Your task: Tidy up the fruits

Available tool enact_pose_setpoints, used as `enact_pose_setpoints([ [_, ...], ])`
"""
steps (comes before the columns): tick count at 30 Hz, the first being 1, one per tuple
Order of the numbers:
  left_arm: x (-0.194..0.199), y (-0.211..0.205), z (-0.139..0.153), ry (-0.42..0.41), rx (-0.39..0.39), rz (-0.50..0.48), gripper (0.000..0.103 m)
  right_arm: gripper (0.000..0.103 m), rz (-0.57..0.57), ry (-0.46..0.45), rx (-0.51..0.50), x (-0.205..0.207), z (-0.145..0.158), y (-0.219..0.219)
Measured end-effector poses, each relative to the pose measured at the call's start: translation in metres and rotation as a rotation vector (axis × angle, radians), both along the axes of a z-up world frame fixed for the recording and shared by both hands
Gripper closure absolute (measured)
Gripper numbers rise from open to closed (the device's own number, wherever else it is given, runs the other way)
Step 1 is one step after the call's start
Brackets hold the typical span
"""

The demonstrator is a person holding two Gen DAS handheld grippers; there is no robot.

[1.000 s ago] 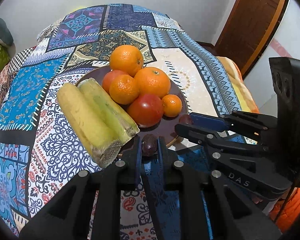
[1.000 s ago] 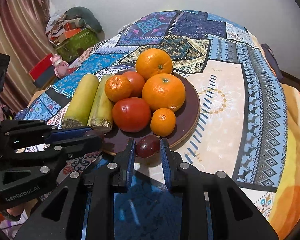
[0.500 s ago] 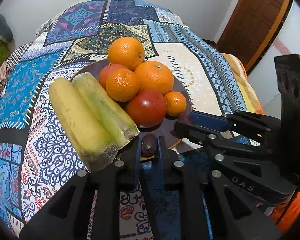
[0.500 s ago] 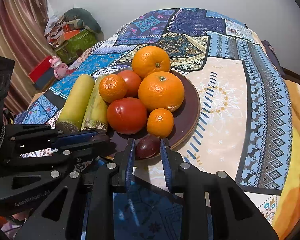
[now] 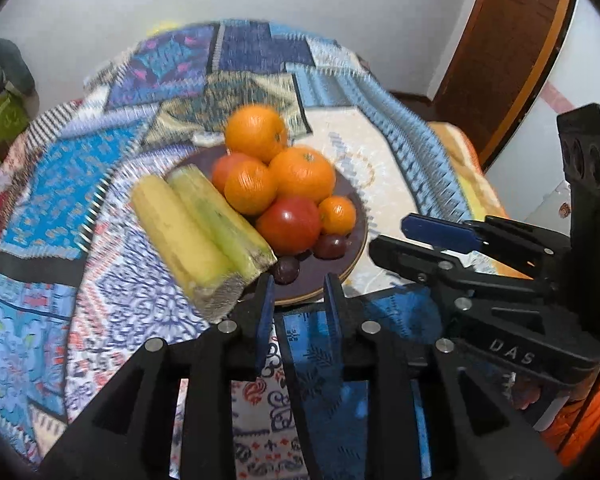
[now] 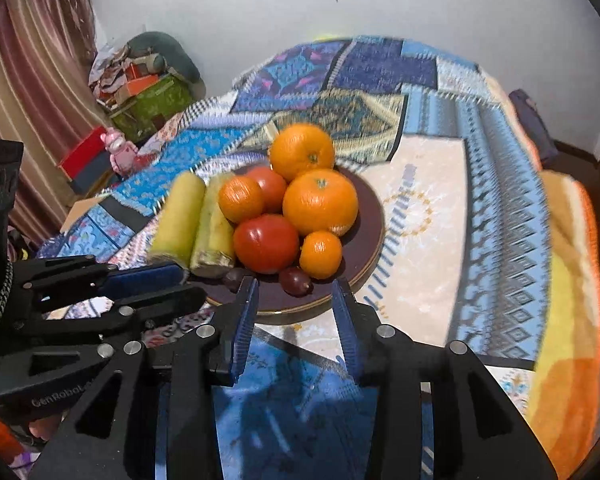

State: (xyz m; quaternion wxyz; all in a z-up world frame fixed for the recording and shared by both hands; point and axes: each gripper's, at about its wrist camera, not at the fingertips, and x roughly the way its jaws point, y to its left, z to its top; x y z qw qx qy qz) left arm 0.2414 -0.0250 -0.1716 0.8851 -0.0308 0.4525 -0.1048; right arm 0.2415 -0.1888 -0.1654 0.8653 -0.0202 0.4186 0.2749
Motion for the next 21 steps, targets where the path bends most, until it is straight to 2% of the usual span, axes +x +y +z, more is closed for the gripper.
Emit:
enact_pose_setpoints([
  [9, -0.057, 0.019, 0.086, -0.223, 0.012, 0.059, 0.078, 0.067, -0.035, -0.182, 0.056, -0.049, 0.075, -0.012],
  [15, -0.107, 0.023, 0.14, -0.4, 0.035, 0.103, 0.077, 0.059, -0.071, -0.351, 0.094, -0.099, 0.123, -0.014],
  [18, -0.133, 0.023, 0.16, -0.475, 0.031, 0.112, 0.073, 0.058, -0.082, -0.423, 0.108, -0.122, 0.142, -0.015],
  [21, -0.158, 0.022, 0.177, -0.545, 0.026, 0.111, 0.065, 0.056, -0.096, -0.471, 0.142, -0.141, 0.156, -0.018],
])
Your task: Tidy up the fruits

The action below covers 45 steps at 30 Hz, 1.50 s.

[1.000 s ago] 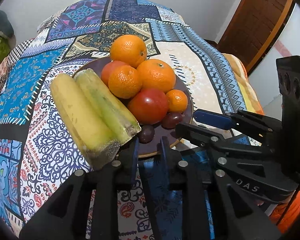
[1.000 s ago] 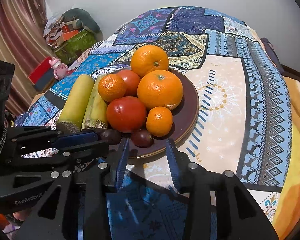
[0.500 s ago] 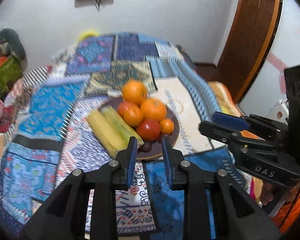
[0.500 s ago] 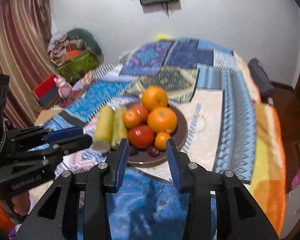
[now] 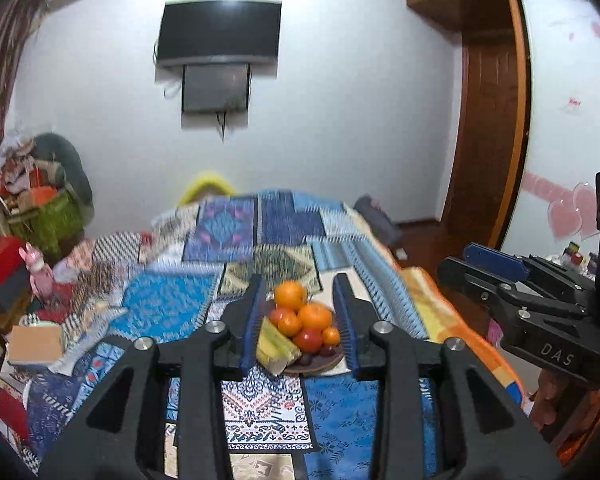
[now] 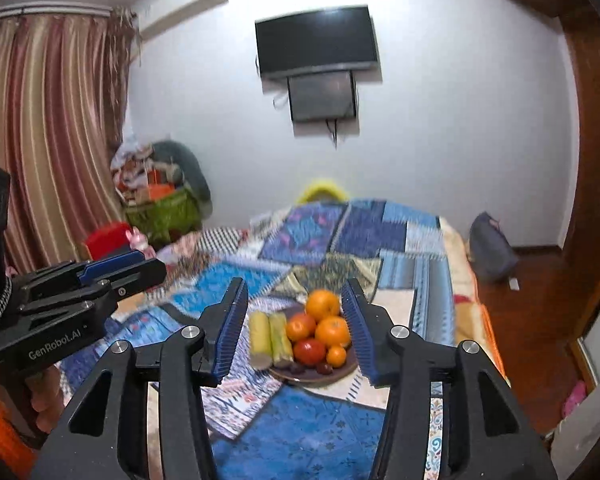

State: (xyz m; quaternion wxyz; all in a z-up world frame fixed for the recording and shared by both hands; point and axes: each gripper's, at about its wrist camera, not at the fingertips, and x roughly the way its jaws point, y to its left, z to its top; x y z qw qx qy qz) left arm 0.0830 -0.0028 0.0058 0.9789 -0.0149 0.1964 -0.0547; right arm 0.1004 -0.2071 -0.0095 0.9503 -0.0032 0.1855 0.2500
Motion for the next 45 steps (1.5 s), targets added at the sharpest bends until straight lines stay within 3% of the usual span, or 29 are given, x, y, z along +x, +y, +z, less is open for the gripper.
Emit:
enact_pose_setpoints([
  [6, -0.043, -0.003, 0.02, -0.105, -0.001, 0.003, 0.046, 0.045, -0.01, -0.066, 0.05, -0.03, 0.014, -0.006],
  [9, -0.057, -0.005, 0.024, -0.138, -0.003, 0.017, 0.032, 0.028, -0.027, -0.098, 0.05, -0.039, 0.018, -0.005],
  [11, -0.064, -0.004, 0.026, -0.153, -0.004, 0.028, 0.017, 0.018, -0.04, -0.123, 0.048, -0.043, 0.018, -0.003],
  [16, -0.075, -0.001, 0.03, -0.188, 0.005, 0.057, 0.009, 0.0, -0.068, -0.147, 0.064, -0.052, 0.023, -0.004],
  [23, -0.087, 0.007, 0.032, -0.212, -0.01, 0.083, 0.001, 0.0, -0.089, -0.174, 0.054, -0.062, 0.026, -0.005],
  [45, -0.082, 0.016, 0.026, -0.198, -0.008, 0.092, 0.0, 0.0, -0.097, -0.199, 0.027, -0.071, 0.023, -0.002],
])
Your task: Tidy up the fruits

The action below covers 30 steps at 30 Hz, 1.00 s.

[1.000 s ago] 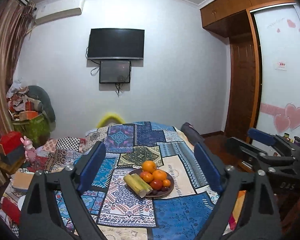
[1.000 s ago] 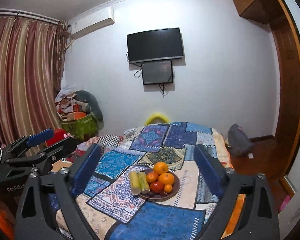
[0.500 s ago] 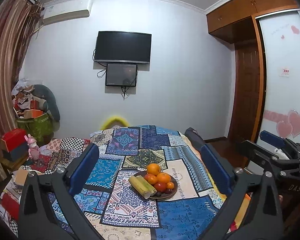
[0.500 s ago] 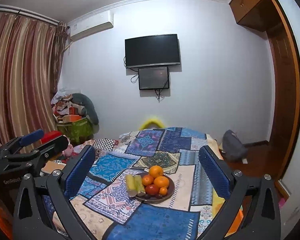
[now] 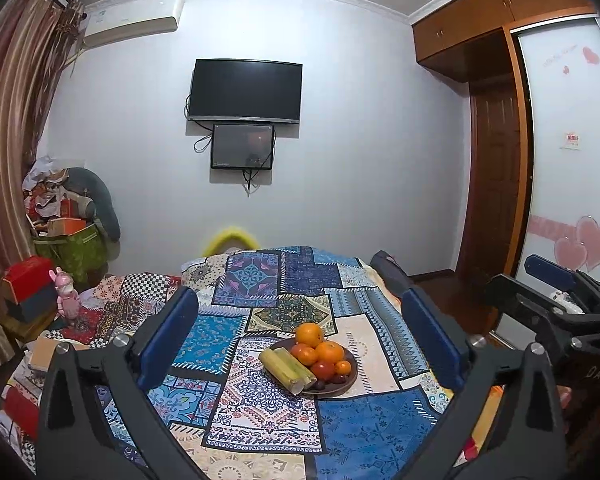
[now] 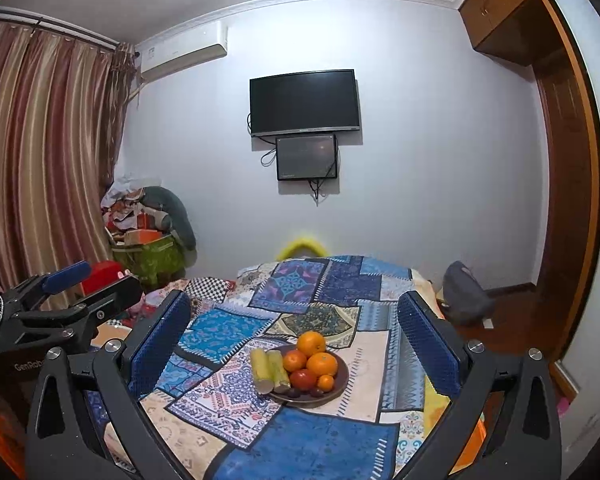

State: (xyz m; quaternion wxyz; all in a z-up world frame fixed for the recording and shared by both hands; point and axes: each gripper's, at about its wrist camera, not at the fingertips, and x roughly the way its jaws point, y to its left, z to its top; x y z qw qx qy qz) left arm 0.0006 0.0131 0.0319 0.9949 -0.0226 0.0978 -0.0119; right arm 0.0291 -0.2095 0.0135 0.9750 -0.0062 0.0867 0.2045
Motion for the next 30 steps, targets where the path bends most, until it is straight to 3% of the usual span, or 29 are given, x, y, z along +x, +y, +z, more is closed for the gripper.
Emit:
enact_pose_setpoints([
  [30, 0.0041, -0.0077, 0.002, -0.002, 0.019, -0.036, 0.0, 0.0, -0.029, -0.001, 0.006, -0.0013, 0.0054, -0.0033],
])
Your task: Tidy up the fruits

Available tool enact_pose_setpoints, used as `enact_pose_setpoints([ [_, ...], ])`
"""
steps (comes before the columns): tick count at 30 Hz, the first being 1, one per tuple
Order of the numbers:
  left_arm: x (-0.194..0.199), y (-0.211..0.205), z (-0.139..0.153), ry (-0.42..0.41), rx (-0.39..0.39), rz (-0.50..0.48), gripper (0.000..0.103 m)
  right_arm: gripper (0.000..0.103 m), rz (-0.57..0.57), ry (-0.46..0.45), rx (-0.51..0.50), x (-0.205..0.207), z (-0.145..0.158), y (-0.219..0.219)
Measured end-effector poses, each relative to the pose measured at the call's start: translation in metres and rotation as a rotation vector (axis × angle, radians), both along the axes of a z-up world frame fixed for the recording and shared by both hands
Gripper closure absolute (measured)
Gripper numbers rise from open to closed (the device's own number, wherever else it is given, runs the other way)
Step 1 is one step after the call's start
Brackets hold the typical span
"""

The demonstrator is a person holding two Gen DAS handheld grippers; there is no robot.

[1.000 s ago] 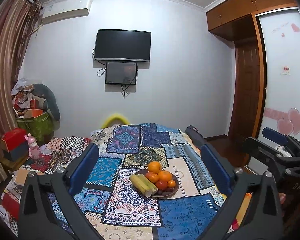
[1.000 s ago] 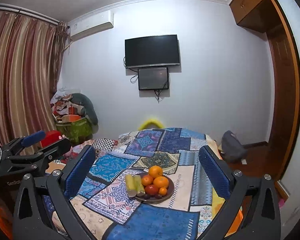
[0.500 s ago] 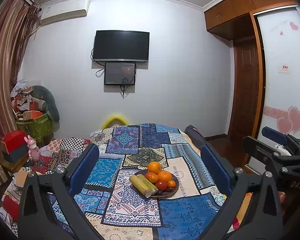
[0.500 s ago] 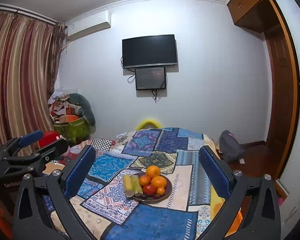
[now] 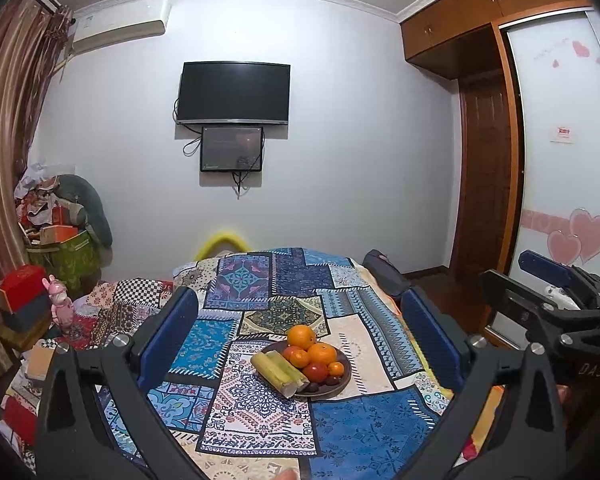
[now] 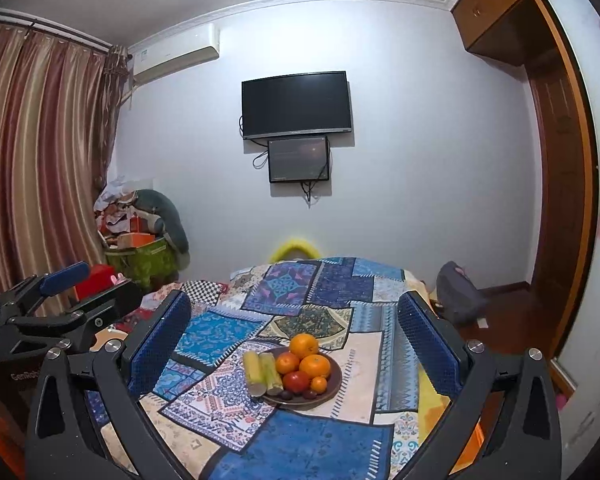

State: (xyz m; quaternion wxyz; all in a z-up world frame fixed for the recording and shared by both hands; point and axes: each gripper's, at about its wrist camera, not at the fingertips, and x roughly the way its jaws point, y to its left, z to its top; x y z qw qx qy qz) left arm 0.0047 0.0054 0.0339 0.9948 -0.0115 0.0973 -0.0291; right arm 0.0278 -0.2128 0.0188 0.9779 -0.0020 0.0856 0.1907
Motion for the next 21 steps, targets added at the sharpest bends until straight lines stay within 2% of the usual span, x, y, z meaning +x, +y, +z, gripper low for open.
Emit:
enact_pose_setpoints([
  [21, 0.0081, -0.0014, -0.0019, 0.014, -0.022, -0.016, 0.0, 0.0, -0.003, 0.017, 0.001, 0.0059, -0.0017, -0.0001],
])
